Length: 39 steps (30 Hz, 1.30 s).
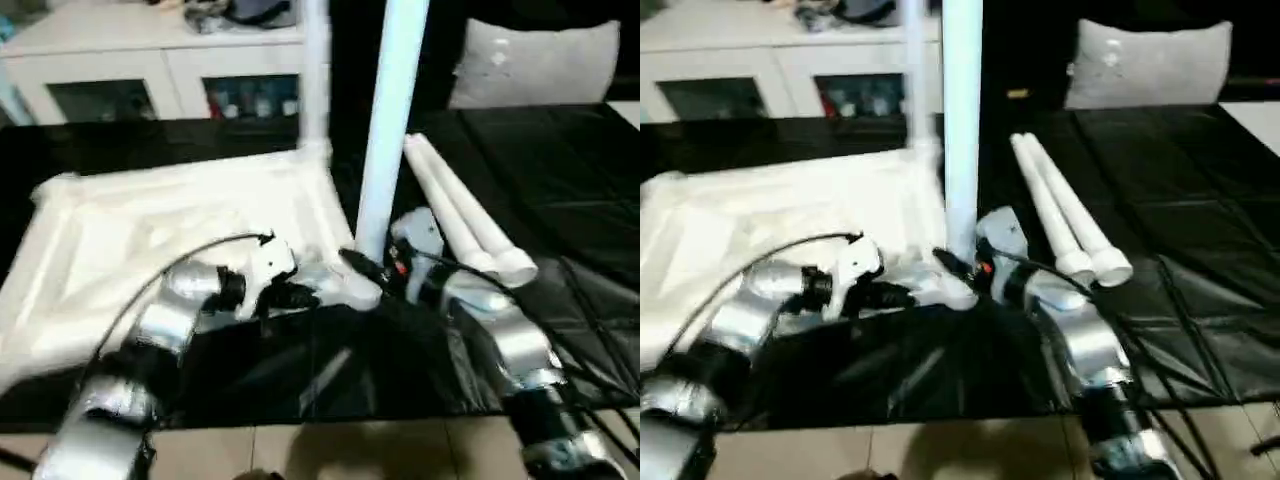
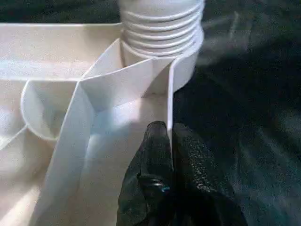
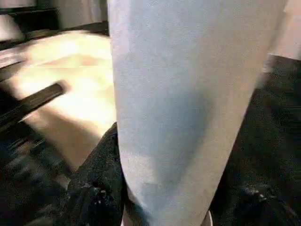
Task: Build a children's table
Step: Rotate leg to tighten
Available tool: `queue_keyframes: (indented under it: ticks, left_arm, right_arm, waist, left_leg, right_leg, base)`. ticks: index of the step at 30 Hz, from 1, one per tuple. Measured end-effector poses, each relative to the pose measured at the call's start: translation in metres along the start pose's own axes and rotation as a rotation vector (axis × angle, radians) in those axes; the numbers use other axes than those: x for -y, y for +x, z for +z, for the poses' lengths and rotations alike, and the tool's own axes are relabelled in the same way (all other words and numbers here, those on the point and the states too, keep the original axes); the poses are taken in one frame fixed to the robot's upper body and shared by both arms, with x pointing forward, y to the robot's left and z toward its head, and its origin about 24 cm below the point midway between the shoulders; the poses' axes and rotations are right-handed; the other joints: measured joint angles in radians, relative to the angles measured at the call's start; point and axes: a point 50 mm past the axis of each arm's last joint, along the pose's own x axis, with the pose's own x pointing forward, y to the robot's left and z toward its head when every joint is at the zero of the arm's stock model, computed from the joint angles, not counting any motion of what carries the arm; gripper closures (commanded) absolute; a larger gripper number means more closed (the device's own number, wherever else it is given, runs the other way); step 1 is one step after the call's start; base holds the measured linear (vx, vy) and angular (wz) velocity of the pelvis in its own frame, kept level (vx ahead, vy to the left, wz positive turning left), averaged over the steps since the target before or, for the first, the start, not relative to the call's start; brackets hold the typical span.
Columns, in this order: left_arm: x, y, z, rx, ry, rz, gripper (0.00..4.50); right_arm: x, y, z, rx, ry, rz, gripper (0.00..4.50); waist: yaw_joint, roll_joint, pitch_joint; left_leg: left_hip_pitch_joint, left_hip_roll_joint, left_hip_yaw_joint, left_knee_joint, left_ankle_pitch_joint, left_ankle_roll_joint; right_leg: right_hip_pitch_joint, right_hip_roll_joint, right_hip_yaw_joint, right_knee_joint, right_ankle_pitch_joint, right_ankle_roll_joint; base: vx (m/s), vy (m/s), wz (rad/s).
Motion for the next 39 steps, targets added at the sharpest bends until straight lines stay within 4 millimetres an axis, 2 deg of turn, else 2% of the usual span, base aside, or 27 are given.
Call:
queue_keyframes:
  ticks: [4, 9, 19, 20, 21, 23, 26, 29, 32, 33, 35, 37, 39]
  left_arm:
    - [0.012, 0.014, 0.008, 0.002, -0.047, 0.105, 4.5]
    - [0.017, 0.023, 0.015, -0.011, -0.033, 0.167, 4.5]
    - [0.014, 0.018, 0.016, -0.061, 0.001, 0.21, 4.5]
    - [0.013, 0.017, 0.016, -0.065, 0.001, 0.213, 4.5]
    - [0.013, 0.017, 0.016, -0.067, 0.001, 0.216, 4.5]
    - [0.013, 0.018, 0.017, -0.067, 0.004, 0.218, 4.5]
    - [0.014, 0.02, 0.02, -0.06, 0.011, 0.205, 4.5]
    - [0.014, 0.021, 0.021, -0.052, 0.021, 0.191, 4.5]
    - [0.013, 0.021, 0.022, -0.036, 0.04, 0.168, 4.5]
    - [0.012, 0.021, 0.022, -0.037, 0.043, 0.166, 4.5]
    - [0.008, 0.018, 0.022, -0.038, 0.051, 0.158, 4.5]
    - [0.004, 0.015, 0.021, -0.044, 0.059, 0.146, 4.5]
    - [0.0, 0.011, 0.019, -0.052, 0.064, 0.142, 4.5]
  right_arm:
    - [0.007, 0.011, 0.004, -0.006, 0.021, -0.1, 2.61]
    - [0.012, 0.015, 0.005, -0.004, 0.043, -0.144, 2.61]
    - [0.011, 0.02, 0.005, 0.002, 0.054, -0.154, 2.61]
    - [0.011, 0.021, 0.005, 0.003, 0.061, -0.155, 2.26]
    - [0.012, 0.021, 0.005, 0.004, 0.064, -0.155, 2.26]
    - [0.012, 0.022, 0.002, -0.003, 0.078, -0.156, 1.87]
    - [0.014, 0.02, -0.007, -0.032, 0.099, -0.164, 1.79]
    - [0.016, 0.016, -0.009, -0.024, 0.089, -0.157, 1.41]
    - [0.018, 0.006, -0.017, -0.021, 0.096, -0.147, 1.24]
    - [0.018, 0.005, -0.019, -0.028, 0.098, -0.14, 1.03]
    - [0.018, -0.005, -0.029, -0.043, 0.103, -0.121, 0.96]
    - [0.02, -0.017, -0.035, -0.052, 0.088, -0.088, 0.65]
    - [0.02, -0.024, -0.039, -0.056, 0.09, -0.067, 0.58]
  waist:
    - [-0.003, 0.001, 0.0]
    - [-0.002, 0.0, 0.0]
    - [-0.009, 0.0, -0.001]
    - [-0.009, 0.0, -0.001]
    - [-0.01, 0.0, -0.001]
    - [-0.008, 0.0, -0.001]
    - [-0.001, 0.002, 0.0]
    - [0.003, 0.003, -0.001]
    - [0.014, 0.005, -0.002]
    - [0.016, 0.005, -0.002]
    - [0.023, 0.006, -0.001]
    - [0.024, 0.006, -0.001]
    - [0.023, 0.007, -0.001]
  left_leg:
    - [0.0, 0.0, 0.0, -0.001, 0.0, -0.001]
    - [-0.002, 0.001, 0.0, -0.001, 0.0, -0.001]
    - [-0.001, 0.002, 0.0, -0.001, 0.0, -0.001]
    - [-0.001, 0.002, 0.0, -0.001, 0.0, -0.001]
    - [-0.001, 0.002, 0.0, -0.001, 0.0, -0.001]
    - [-0.001, 0.002, 0.0, -0.001, 0.0, -0.001]
    - [-0.005, 0.002, 0.0, -0.001, 0.0, -0.001]
    - [-0.009, 0.002, 0.0, -0.001, 0.0, -0.001]
    - [-0.017, 0.002, 0.0, 0.0, 0.0, -0.001]
    - [-0.017, 0.003, 0.0, 0.0, 0.0, -0.001]
    - [-0.02, 0.004, 0.0, 0.001, 0.0, -0.001]
    - [-0.02, 0.004, 0.0, 0.002, 0.0, 0.0]
    - [-0.02, 0.004, 0.0, 0.002, 0.0, 0.0]
  right_leg:
    - [-0.002, 0.001, 0.0, 0.001, -0.001, 0.001]
    - [-0.003, 0.001, 0.0, 0.0, -0.001, 0.001]
    - [-0.004, 0.003, 0.0, 0.001, -0.001, 0.001]
    - [-0.004, 0.003, 0.0, 0.001, 0.0, 0.001]
    - [-0.004, 0.003, 0.0, 0.001, 0.0, 0.001]
    - [-0.004, 0.003, 0.0, 0.001, 0.0, 0.001]
    - [-0.006, 0.003, 0.0, 0.0, 0.0, 0.0]
    - [-0.009, 0.002, 0.0, 0.0, 0.004, -0.006]
    - [-0.015, 0.003, -0.001, 0.001, 0.004, -0.006]
    - [-0.015, 0.003, -0.001, 0.001, 0.004, -0.006]
    - [-0.017, 0.003, -0.003, 0.001, 0.004, -0.006]
    - [-0.017, 0.003, -0.003, 0.001, 0.004, -0.006]
    - [-0.017, 0.003, -0.003, 0.001, 0.004, -0.006]
  base:
    - [0.0, 0.0, 0.0]
    - [0.0, 0.0, 0.0]
    - [0.0, 0.0, 0.0]
    - [0.0, 0.0, 0.0]
    - [0.0, 0.0, 0.0]
    - [0.0, 0.0, 0.0]
    - [0.0, 0.0, 0.0]
    - [0.0, 0.0, 0.0]
    - [0.0, 0.0, 0.0]
    - [0.0, 0.0, 0.0]
    - [0.0, 0.0, 0.0]
    - [0.0, 0.0, 0.0]
    - [0.0, 0.0, 0.0]
